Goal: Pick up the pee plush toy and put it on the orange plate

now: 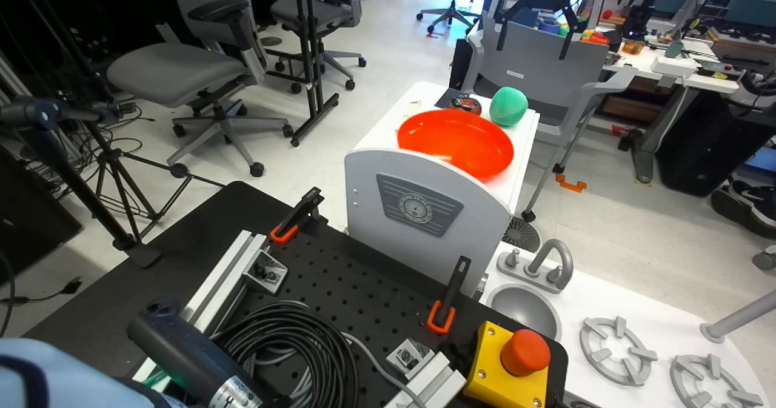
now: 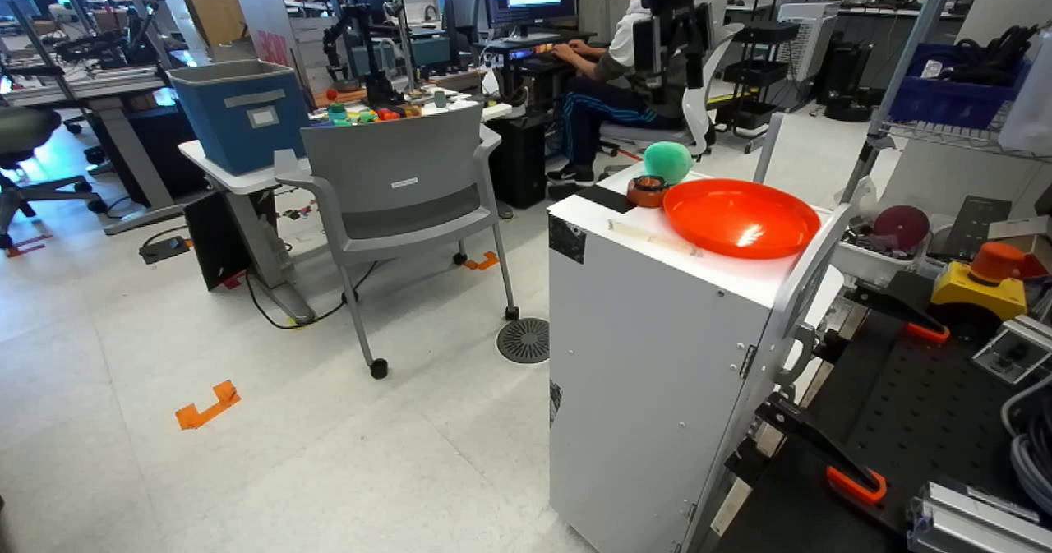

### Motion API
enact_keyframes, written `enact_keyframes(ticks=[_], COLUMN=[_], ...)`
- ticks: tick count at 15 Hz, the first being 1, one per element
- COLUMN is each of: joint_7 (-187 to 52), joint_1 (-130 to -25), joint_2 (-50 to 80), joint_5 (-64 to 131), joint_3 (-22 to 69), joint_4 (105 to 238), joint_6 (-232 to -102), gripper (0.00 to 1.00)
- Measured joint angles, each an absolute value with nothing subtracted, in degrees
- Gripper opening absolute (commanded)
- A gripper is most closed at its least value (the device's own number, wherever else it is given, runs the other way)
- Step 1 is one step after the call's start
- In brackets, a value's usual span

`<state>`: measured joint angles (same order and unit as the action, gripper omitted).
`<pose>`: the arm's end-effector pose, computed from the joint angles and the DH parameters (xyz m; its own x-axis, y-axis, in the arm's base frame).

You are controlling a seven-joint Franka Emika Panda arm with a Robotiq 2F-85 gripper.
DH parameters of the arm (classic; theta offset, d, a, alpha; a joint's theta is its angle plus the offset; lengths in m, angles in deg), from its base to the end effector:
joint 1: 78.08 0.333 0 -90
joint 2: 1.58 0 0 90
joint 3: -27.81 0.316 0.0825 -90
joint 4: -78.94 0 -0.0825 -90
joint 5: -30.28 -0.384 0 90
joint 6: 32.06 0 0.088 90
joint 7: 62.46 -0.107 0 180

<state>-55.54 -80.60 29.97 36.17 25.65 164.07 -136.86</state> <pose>0.6775 -0.0599 0.3384 0.9733 0.0678 -0.2191 0.0883 -0.9924 0.0855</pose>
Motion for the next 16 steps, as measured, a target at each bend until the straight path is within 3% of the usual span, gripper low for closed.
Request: enact_keyframes(ticks=[16], joint_7=[-57.07], joint_1=[-78.23], joint_2=[34.99], joint_5=[41.61], joint_3=[25.64], joint_4=[161.39], joint_6=[-136.94], gripper=[1.0])
